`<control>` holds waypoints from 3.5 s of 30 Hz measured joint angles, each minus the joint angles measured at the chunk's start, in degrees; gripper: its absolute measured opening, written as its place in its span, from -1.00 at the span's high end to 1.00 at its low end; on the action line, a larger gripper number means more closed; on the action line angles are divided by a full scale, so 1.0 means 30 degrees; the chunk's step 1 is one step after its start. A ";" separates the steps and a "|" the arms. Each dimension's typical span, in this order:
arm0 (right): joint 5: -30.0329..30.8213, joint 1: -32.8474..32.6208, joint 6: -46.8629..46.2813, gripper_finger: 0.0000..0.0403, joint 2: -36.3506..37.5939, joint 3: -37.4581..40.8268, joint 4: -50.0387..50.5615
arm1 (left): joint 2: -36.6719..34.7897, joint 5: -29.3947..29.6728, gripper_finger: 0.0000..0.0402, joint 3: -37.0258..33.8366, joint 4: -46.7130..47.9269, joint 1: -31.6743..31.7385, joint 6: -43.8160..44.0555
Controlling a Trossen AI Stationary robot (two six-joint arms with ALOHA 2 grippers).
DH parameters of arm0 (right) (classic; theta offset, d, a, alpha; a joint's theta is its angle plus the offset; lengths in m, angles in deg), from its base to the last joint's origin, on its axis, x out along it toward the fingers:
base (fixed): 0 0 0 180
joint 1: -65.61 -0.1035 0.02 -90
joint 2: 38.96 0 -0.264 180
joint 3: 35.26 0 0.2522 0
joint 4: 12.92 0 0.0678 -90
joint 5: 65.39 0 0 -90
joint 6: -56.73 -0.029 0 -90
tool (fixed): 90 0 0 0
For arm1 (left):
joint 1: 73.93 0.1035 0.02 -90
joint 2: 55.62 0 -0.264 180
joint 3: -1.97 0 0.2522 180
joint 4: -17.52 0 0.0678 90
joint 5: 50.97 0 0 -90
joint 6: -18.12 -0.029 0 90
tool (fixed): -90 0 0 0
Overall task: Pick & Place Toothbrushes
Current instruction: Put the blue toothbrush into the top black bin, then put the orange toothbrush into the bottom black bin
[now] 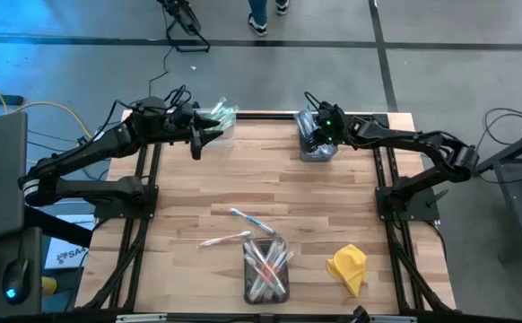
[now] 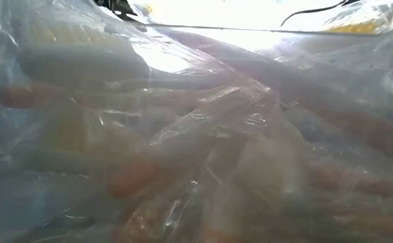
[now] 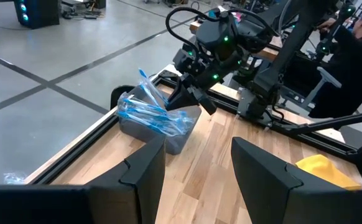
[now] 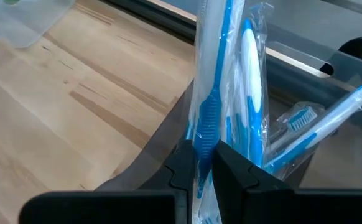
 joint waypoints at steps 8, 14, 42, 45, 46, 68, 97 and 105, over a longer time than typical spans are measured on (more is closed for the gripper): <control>0.0007 0.0000 0.0051 0.75 0.0000 0.0102 -0.0124 | 0.0000 0.0048 0.11 0.0000 0.0050 0.0000 0.0000; 0.0547 -0.0069 0.0007 0.46 0.0007 0.0102 -0.0121 | 0.0000 0.0041 0.11 0.0000 0.0684 0.0000 0.0000; -0.0298 -0.0367 0.0058 0.42 0.3087 0.0102 -0.0702 | 0.0007 -0.0010 0.11 -0.0007 0.1005 0.0000 0.0015; -0.0775 -0.0561 0.0058 0.45 0.3896 0.0102 -0.1221 | 0.0007 -0.0010 0.11 -0.0007 0.1005 0.0000 0.0015; -0.0924 -0.0617 0.0058 0.45 0.4155 0.0102 -0.1440 | 0.0007 -0.0010 0.11 -0.0007 0.1005 0.0000 0.0015; -0.1239 -0.3766 0.0216 0.48 0.5887 0.0095 -0.6965 | 0.0007 0.0012 0.11 -0.0007 0.1005 -0.0007 0.0015; -0.1078 -0.6062 0.0736 0.48 0.5872 0.0095 -0.9209 | 0.0131 0.2458 0.11 -0.0029 0.2448 -0.5362 -0.0153; -0.1085 -0.6062 0.0568 0.48 0.5872 0.0095 -0.9217 | 0.0542 0.2993 0.11 -0.0012 0.2323 -0.6386 -0.0162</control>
